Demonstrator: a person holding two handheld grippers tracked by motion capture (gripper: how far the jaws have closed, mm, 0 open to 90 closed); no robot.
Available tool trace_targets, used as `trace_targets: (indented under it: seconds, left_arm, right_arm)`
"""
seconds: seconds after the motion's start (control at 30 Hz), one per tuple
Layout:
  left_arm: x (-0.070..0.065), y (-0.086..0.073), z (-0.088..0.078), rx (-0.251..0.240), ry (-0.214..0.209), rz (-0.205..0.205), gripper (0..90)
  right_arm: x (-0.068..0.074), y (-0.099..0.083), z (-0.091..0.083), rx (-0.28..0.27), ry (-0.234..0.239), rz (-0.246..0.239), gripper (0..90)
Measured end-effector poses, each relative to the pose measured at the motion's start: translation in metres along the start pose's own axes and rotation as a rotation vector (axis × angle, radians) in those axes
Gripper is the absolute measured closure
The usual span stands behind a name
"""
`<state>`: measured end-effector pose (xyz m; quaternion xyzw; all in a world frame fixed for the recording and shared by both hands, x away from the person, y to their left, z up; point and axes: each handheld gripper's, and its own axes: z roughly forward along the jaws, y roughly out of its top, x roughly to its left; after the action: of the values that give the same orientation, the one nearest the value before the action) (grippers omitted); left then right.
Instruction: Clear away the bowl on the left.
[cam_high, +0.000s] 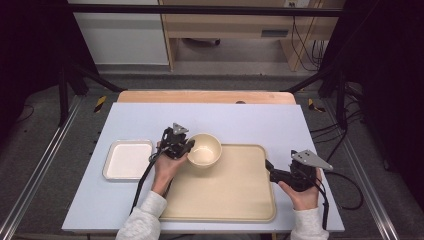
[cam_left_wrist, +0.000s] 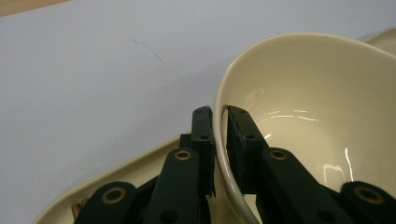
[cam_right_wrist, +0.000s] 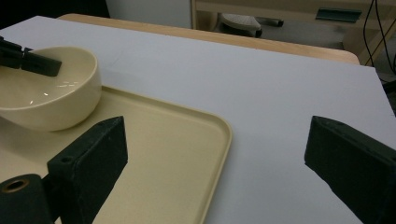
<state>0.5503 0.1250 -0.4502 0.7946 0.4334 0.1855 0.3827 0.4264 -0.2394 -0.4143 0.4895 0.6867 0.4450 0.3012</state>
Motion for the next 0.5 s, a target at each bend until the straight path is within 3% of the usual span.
trace_targets:
  seconds: [0.23, 0.37, 0.5]
  left_arm:
    - [0.0, -0.001, 0.002, 0.015, 0.019, 0.022, 79.8]
    - [-0.001, 0.0, 0.0, 0.0, 0.027, 0.022, 79.2]
    - [0.001, 0.004, -0.012, -0.038, 0.031, 0.02, 67.2]
  right_arm:
    - [0.0, 0.0, 0.0, 0.001, -0.001, 0.0, 6.3]
    - [0.0, 0.0, 0.0, 0.0, -0.002, 0.0, 6.3]
    - [-0.001, 0.0, -0.001, 0.001, -0.001, 0.005, 6.3]
